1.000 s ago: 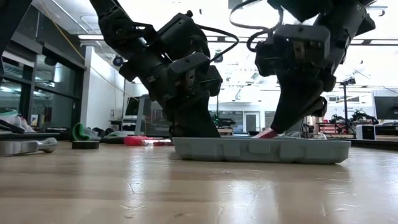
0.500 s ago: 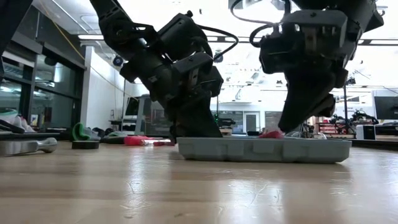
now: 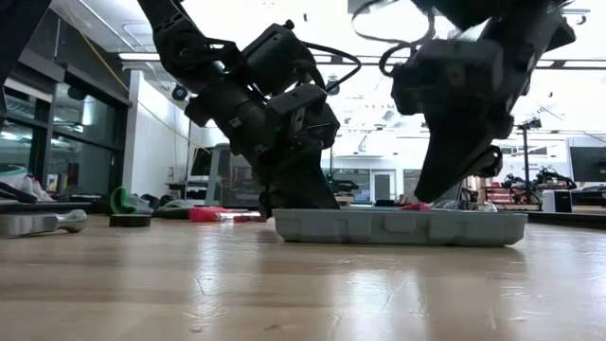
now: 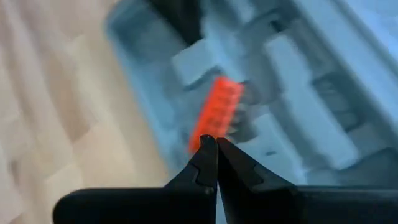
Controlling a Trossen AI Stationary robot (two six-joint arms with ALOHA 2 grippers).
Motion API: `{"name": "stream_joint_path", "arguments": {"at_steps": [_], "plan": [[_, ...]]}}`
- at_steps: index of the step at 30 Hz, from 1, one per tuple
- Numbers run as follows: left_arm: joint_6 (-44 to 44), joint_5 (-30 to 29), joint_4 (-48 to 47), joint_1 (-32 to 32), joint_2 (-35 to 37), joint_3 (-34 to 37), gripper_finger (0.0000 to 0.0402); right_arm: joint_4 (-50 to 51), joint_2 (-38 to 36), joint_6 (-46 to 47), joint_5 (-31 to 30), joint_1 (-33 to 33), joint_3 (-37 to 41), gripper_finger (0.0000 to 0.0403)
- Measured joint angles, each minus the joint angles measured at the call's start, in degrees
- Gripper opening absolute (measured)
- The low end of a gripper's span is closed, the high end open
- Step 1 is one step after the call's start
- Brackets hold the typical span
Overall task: Prefit tool cases
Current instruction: Put the bottom screwdriver bit set into the gray prefit tool case
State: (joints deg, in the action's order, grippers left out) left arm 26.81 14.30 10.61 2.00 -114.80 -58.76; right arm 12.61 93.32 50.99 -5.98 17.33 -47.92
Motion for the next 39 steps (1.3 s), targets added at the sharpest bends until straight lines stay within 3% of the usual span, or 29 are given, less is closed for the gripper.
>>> {"name": "stream_joint_path", "arguments": {"at_steps": [14,17,32,39], "plan": [[-4.48,-0.22,-0.76,-1.13,1.11,-4.38,0.0,-2.14,2.96,2.42,0.37,1.8,-0.02,0.0],[-4.5,-0.06,-2.5,-1.25,1.11,-4.31,0.0,-0.12,3.29,4.99,-2.4,1.85,-0.15,0.0],[-6.45,0.15,-1.38,-1.79,1.11,-4.39,0.0,7.12,-3.84,9.3,-8.8,3.77,0.02,0.0],[-6.57,0.11,0.09,-2.56,1.14,-4.39,0.0,7.48,-4.14,9.76,-7.51,1.95,2.39,0.0]]}}
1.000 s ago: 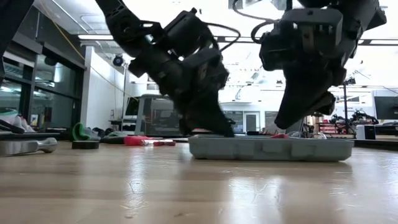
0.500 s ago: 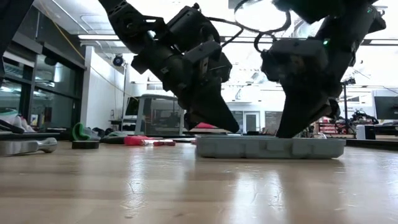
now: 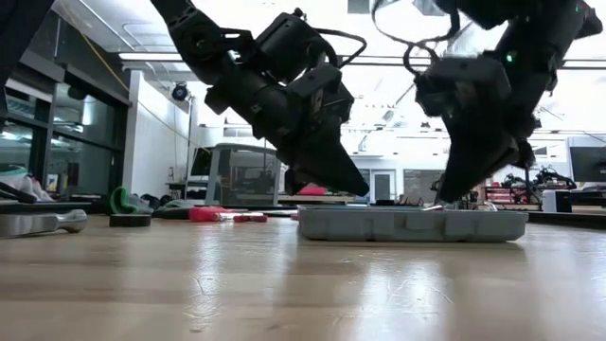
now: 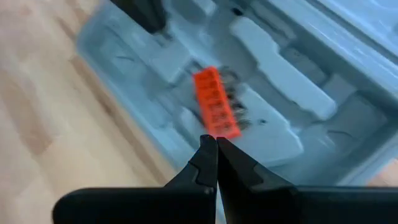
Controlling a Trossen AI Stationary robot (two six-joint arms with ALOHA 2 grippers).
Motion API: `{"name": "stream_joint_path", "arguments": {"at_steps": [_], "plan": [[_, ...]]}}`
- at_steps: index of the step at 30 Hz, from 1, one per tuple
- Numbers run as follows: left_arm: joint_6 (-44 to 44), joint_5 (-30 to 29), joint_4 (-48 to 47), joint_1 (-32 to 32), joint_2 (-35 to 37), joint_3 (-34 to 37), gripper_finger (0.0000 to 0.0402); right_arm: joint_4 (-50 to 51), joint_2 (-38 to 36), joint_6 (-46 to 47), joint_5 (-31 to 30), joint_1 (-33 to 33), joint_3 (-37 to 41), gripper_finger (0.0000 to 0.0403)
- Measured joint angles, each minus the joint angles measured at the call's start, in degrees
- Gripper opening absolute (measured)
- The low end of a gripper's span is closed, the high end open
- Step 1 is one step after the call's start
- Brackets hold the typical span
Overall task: Prefit tool cases
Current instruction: Put the bottom screwdriver bit set into the gray prefit tool case
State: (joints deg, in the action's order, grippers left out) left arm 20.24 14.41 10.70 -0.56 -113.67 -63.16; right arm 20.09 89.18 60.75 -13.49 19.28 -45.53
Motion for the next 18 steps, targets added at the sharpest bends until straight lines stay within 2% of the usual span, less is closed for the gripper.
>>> {"name": "stream_joint_path", "arguments": {"at_steps": [7,13,18], "plan": [[-2.39,0.03,-0.01,-1.19,0.04,-0.02,0.0,-10.79,-0.23,3.68,3.4,-1.04,6.01,0.0],[-2.91,0.21,-0.03,-3.18,-0.88,-0.13,0.0,-11.07,-0.69,4.37,3.17,-1.04,6.31,0.0],[-4.47,1.52,-1.25,-3.97,-2.96,-2.83,0.0,-11.07,-0.7,4.94,2.85,-1.78,6.33,0.0]]}}
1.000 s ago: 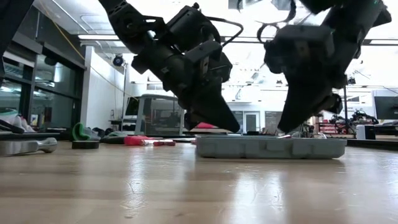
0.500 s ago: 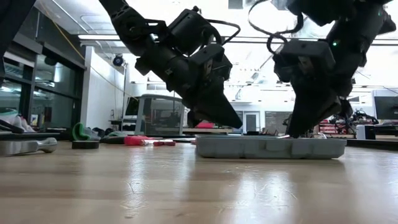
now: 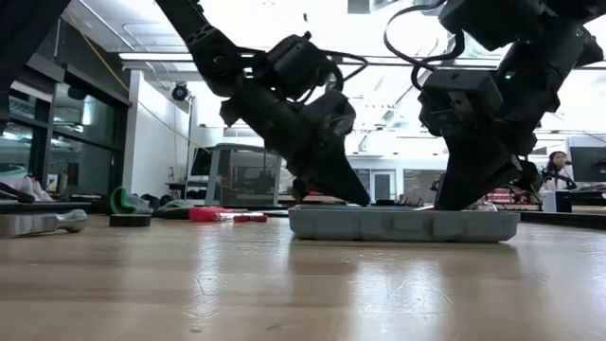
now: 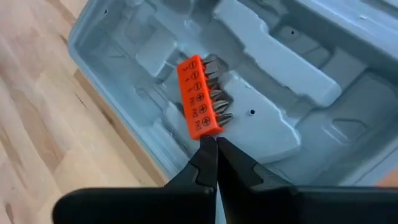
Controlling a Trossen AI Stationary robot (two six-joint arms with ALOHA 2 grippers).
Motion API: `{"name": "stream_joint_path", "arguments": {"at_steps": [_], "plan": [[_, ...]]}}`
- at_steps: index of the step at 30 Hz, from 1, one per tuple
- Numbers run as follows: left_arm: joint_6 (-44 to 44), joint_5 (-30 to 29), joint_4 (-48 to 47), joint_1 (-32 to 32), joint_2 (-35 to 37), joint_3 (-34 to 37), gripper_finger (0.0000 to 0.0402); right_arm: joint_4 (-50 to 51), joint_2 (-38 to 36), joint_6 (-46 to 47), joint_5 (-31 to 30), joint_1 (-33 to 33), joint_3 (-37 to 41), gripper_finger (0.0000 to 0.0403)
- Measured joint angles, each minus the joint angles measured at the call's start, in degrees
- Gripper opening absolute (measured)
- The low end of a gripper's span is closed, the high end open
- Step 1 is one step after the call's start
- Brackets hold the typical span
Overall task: Prefit tool cases
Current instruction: Put the bottom screwdriver bit set into the gray prefit tool case
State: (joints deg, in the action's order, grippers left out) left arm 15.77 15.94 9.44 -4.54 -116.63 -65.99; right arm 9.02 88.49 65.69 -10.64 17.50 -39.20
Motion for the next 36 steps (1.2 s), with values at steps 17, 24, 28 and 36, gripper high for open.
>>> {"name": "stream_joint_path", "arguments": {"at_steps": [17,24,28,36], "plan": [[-9.56,6.5,-20.98,0.8,-6.18,-13.34,0.0,-1.61,-0.03,-2.87,0.9,-3.12,0.0,0.0],[-11.13,5.62,-21.6,0.32,-3.72,-13.3,0.0,-2.12,-0.04,-4.23,1.78,-4.4,0.0,0.0],[-11.52,5.46,-25.02,-0.66,-0.54,-13.27,0.0,-6.42,-0.13,-4.01,3.84,-3.18,0.0,0.0],[-9.92,1.57,-30.23,-1.16,8.46,-2.26,0.0,-5.53,-0.17,-1.25,1.46,-0.61,-0.02,0.0]]}}
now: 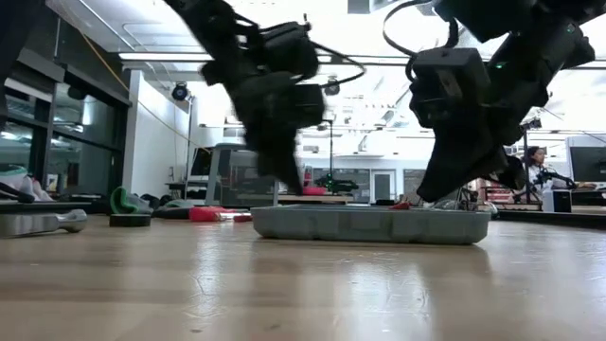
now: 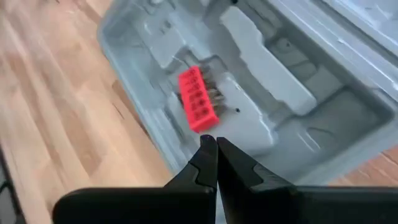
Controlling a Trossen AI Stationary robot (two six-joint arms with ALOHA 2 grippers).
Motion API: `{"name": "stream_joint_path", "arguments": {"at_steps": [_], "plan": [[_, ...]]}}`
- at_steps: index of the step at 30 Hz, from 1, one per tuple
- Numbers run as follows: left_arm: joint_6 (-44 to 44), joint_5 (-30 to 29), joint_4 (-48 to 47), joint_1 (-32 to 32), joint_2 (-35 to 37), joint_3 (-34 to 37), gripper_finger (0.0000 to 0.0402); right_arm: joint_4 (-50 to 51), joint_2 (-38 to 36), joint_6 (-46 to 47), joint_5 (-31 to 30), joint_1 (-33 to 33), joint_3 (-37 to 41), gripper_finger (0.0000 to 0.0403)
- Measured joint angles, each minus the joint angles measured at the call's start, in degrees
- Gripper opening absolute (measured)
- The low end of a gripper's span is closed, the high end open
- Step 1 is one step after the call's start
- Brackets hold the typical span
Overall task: Prefit tool cases
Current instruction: Put the bottom screwdriver bit set into the gray prefit tool case
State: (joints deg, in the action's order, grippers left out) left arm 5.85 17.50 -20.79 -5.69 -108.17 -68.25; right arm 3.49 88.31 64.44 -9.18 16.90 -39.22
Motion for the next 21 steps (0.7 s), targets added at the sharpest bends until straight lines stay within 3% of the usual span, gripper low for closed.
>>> {"name": "stream_joint_path", "arguments": {"at_steps": [8,21], "plan": [[8.5,-3.81,4.35,2.15,8.83,14.74,0.0,-0.98,0.41,-2.7,1.07,-1.92,0.0,0.0],[18.16,-2.81,18.63,7.44,6.26,18.6,0.0,-4.3,3.53,-4.08,6.3,-3.32,0.0,0.0]]}}
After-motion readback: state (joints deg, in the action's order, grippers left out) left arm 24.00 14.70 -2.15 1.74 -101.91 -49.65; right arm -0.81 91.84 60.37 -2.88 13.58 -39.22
